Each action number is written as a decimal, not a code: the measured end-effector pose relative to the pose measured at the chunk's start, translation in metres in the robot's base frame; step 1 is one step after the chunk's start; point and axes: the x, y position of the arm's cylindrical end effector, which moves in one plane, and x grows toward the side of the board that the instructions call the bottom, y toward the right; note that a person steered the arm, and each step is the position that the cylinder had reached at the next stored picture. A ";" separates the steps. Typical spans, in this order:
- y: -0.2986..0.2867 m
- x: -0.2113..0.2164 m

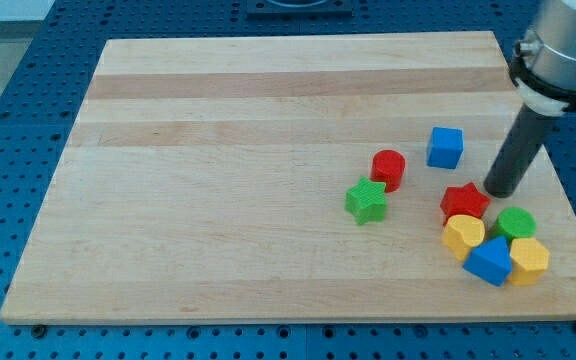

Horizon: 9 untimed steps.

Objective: Move the cube close to the heart

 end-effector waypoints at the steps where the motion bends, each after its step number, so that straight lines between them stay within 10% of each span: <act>1: 0.000 0.000; 4: 0.036 -0.090; 9: -0.137 -0.188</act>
